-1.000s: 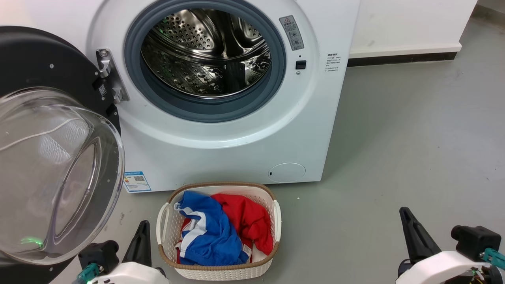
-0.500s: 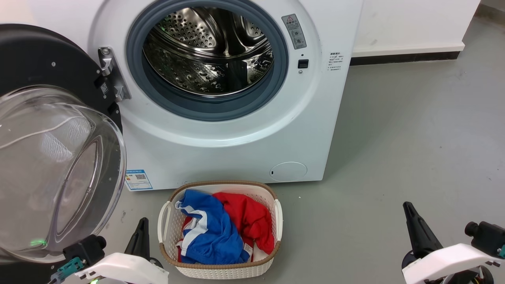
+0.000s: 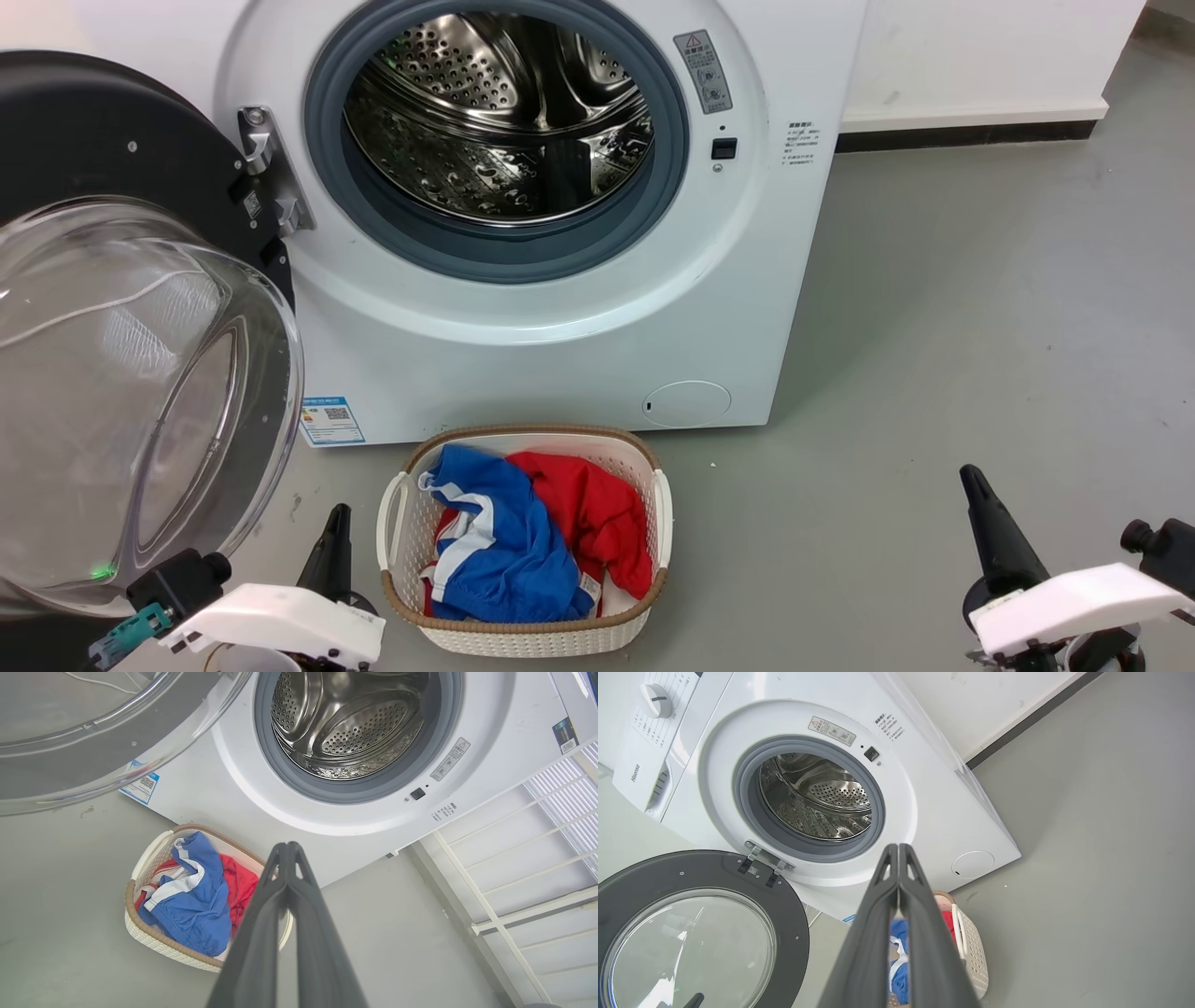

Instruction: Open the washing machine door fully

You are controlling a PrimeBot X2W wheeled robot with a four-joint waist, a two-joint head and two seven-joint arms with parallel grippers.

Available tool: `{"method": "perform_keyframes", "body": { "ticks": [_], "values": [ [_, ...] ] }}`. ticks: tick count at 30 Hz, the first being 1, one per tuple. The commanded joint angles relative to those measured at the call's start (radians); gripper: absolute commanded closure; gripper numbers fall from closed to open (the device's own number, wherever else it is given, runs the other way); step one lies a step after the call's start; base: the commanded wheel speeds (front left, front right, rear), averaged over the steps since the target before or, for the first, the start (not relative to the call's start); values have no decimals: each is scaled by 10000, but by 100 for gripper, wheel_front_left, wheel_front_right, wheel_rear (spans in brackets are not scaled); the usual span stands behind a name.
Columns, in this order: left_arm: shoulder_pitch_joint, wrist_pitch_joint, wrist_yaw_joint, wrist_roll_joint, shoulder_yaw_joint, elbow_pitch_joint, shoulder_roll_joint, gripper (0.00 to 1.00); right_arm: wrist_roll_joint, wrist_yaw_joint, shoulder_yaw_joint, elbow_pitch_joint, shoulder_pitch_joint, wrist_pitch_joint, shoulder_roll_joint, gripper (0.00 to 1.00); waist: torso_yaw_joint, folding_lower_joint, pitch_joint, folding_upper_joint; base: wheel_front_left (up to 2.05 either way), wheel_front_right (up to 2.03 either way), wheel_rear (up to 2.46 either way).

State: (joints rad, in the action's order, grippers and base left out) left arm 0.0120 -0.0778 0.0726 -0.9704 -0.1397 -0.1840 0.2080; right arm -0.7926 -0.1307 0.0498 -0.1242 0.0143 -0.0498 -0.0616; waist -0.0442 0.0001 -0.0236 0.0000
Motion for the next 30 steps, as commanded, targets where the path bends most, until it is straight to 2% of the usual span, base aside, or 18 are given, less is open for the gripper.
{"method": "perform_keyframes", "body": {
  "ticks": [1, 30],
  "values": [
    [307, 59, -92, -232, 151, 77, 4, 100, -326, 0, 42, 64, -296, -8, 4, 100, 6, 0, 4, 0, 0, 0, 0],
    [624, 814, -943, -2944, 1134, -206, -638, 100, -3706, -1, 310, -484, -732, -291, 54, 100, 155, 0, 94, 0, 0, 0, 0]
  ]
}}
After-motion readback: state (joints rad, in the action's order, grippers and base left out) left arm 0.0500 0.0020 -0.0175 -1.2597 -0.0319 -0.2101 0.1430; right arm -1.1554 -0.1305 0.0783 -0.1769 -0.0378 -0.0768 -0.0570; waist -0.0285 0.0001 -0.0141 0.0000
